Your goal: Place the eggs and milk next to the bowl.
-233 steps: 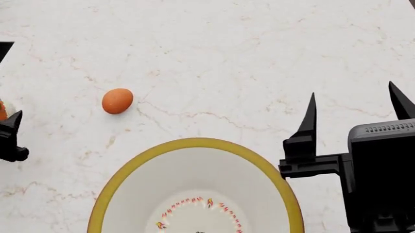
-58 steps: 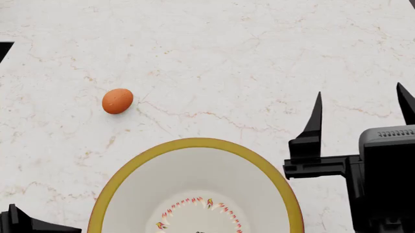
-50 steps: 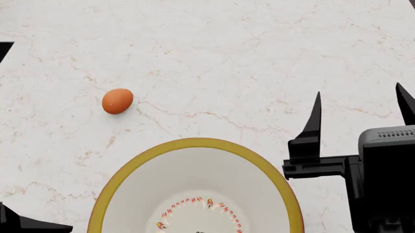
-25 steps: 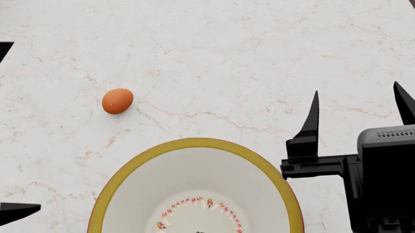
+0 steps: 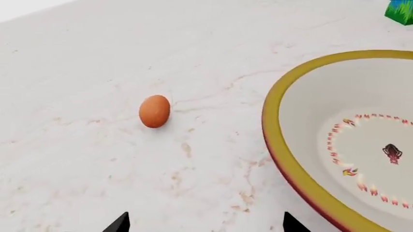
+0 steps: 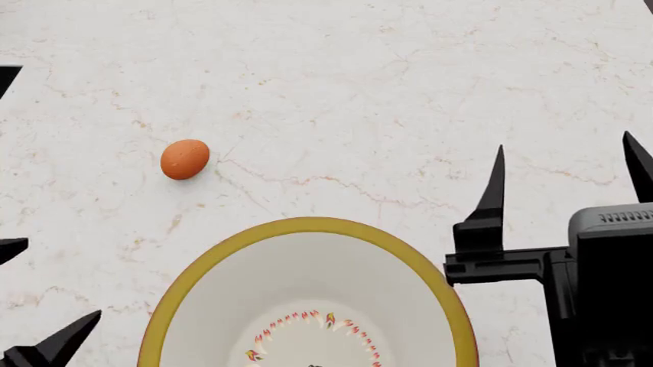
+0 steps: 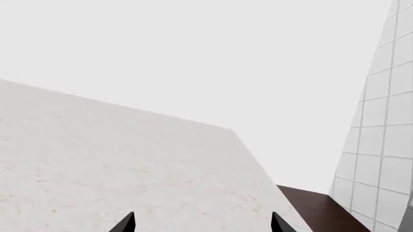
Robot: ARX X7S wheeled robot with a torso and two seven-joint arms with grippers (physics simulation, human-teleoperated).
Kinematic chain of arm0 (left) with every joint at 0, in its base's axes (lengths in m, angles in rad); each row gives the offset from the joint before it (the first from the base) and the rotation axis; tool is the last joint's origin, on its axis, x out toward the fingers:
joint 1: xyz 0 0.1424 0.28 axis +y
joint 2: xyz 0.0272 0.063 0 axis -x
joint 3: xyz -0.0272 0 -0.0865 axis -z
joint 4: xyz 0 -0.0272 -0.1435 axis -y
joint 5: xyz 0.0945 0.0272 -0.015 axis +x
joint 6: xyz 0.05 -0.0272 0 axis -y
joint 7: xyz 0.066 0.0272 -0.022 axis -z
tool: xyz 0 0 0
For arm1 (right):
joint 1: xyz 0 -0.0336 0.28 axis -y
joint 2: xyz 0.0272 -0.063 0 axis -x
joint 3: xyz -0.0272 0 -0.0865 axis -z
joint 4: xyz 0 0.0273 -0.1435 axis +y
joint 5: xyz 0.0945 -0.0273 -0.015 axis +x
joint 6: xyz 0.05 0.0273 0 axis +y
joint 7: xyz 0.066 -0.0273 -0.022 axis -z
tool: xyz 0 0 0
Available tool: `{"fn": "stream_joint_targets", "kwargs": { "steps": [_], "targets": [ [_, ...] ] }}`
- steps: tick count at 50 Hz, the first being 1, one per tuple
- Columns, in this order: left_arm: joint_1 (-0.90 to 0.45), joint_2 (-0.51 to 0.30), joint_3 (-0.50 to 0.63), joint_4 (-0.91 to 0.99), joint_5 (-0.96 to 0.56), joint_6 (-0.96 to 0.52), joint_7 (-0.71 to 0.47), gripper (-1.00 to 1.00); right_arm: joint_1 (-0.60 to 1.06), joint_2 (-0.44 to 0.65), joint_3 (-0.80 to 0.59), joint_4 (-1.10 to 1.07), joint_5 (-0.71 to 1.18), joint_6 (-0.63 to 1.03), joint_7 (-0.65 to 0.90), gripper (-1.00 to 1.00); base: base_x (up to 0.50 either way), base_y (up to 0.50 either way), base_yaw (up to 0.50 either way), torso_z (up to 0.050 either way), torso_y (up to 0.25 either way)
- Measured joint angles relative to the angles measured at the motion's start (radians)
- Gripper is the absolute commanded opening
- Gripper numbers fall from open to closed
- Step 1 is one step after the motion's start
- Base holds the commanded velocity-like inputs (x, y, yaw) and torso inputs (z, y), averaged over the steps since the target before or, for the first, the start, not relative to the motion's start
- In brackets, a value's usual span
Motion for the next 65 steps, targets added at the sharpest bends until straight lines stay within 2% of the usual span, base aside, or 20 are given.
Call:
{"fn": "stream_joint_targets", "kwargs": {
  "steps": [17,37,65],
  "targets": [
    [-0.248,0.113,0.215,-0.179,0.122,-0.086,-0.053,1.0,-0.014,0.005,0.013,-0.007,0.008,-0.007,0.002,1.0,0.0,0.0,0.0,0.0,0.0],
    [-0.533,0.258,0.464,-0.458,0.286,-0.127,0.003,1.0,-0.017,0.016,0.025,-0.026,0.02,0.009,0.008,1.0,0.0,0.0,0.0,0.0,0.0],
    [-0.754,0.456,0.693,-0.925,0.479,0.075,0.166,1.0,-0.017,0.017,0.012,-0.01,0.016,0.005,0.013,1.0,0.0,0.0,0.0,0.0,0.0]
  ]
}}
